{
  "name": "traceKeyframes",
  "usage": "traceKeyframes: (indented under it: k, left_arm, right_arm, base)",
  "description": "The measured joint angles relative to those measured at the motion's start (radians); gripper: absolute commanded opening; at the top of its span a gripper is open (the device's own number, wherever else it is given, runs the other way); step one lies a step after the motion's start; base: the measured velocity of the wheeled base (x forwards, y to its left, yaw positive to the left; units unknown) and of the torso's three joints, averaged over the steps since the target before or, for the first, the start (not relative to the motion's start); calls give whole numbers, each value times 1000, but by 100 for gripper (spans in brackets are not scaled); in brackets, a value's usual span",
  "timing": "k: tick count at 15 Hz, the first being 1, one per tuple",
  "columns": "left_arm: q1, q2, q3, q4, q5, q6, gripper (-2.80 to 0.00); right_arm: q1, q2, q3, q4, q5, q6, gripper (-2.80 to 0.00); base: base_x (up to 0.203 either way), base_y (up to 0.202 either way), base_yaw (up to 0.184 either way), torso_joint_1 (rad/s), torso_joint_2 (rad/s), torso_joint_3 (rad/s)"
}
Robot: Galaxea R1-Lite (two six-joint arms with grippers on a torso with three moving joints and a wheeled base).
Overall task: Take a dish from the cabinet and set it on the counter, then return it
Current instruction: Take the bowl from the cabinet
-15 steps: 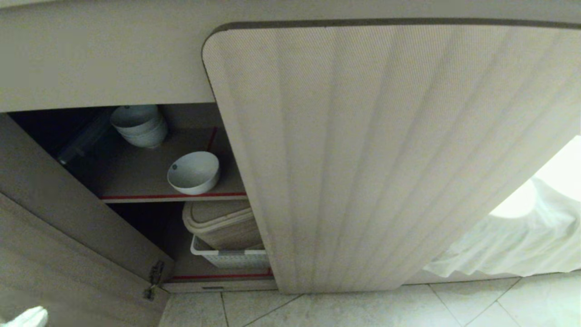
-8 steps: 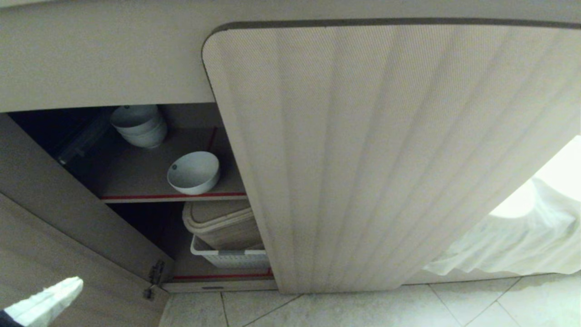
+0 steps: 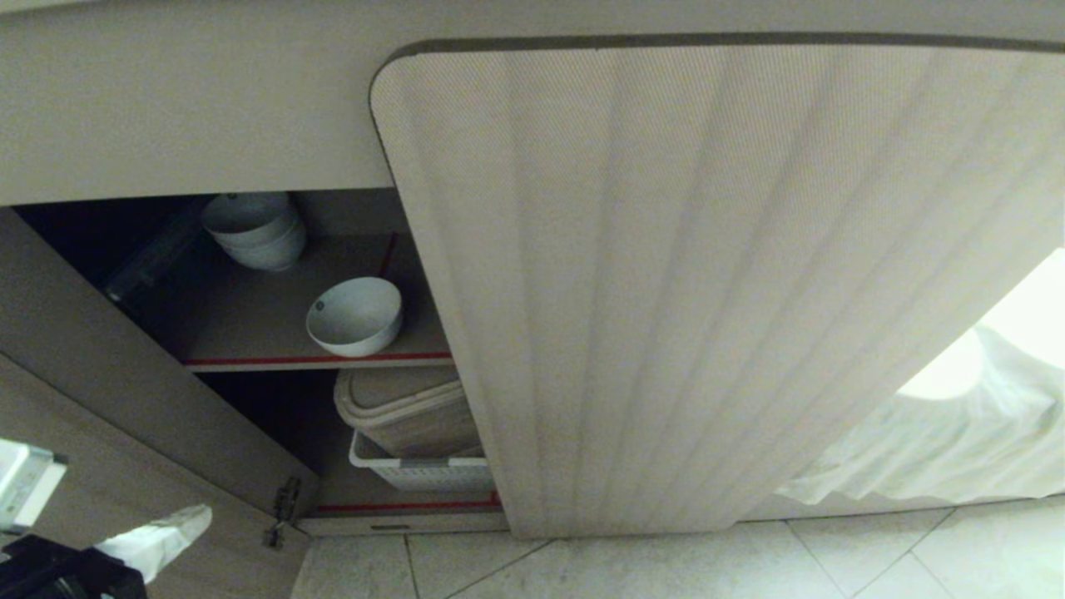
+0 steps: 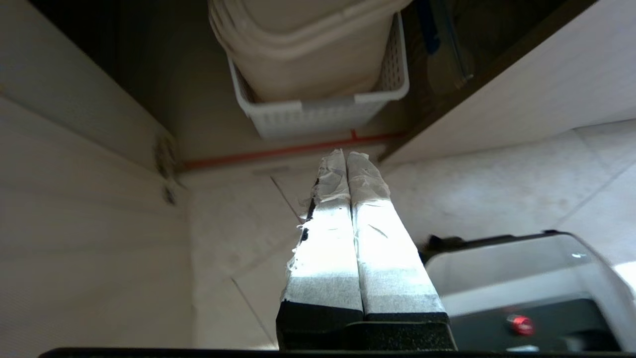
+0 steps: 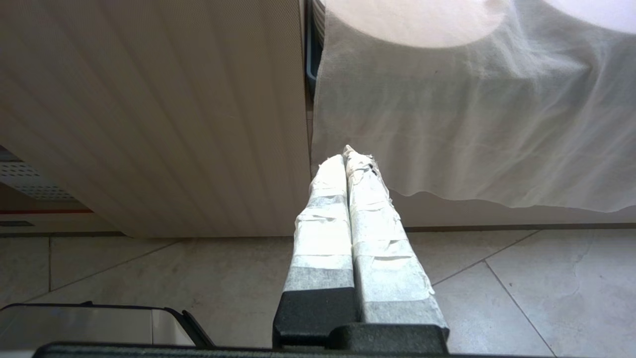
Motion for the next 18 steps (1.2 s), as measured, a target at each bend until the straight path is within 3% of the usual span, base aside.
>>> traceKeyframes:
  k: [5, 8, 11, 15, 18]
  left_arm:
    - [-3, 150, -26, -115, 6, -111, -280]
    - [-12, 228, -99, -125, 19, -206, -280]
    - [-58, 290, -131, -124, 75, -265, -280]
    - [-135, 355, -170, -123, 181, -432, -280]
    - [-151, 390, -191, -122, 196, -496, -280]
  right_arm:
    - [0, 0, 0, 0, 0, 0, -280]
    - [0, 0, 0, 0, 0, 1, -280]
    - [0, 0, 0, 0, 0, 0, -280]
    - [0, 0, 0, 0, 0, 0, -280]
    - [0, 0, 0, 0, 0, 1, -280]
  base:
    - [0, 0, 0, 0, 0, 0]
    - [0, 0, 0, 0, 0, 0]
    - [0, 0, 0, 0, 0, 0]
    - [0, 0, 0, 0, 0, 0]
    - [0, 0, 0, 0, 0, 0]
